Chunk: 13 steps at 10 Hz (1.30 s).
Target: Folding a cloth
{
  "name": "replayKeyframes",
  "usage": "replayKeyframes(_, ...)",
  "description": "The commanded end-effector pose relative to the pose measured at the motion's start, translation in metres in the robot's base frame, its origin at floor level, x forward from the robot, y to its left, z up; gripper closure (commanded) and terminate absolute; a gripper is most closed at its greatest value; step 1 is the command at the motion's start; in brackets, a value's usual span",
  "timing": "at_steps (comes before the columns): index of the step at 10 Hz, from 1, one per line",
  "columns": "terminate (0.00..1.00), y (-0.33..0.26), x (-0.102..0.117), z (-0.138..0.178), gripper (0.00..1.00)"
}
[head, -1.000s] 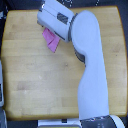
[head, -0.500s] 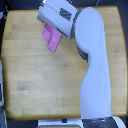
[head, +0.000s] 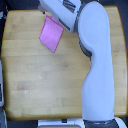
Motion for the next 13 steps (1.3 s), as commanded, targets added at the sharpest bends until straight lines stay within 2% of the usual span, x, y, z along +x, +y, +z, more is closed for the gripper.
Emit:
replayKeyframes(1, 0.0, -0.035, 0.031, 0.067, 0.0)
replayKeyframes(3, 0.0, -0.048, 0.041, 0.084, 0.0)
replayKeyframes(5, 0.0, -0.075, 0.039, 0.094, 0.0)
replayKeyframes(8, 0.0, -0.125, 0.02, 0.104, 0.0)
replayKeyframes(10, 0.0, -0.181, 0.004, 0.113, 0.0)
replayKeyframes(11, 0.0, -0.225, -0.012, 0.118, 0.0)
replayKeyframes(12, 0.0, -0.234, -0.016, 0.119, 0.0)
replayKeyframes(13, 0.0, -0.263, -0.029, 0.122, 0.0)
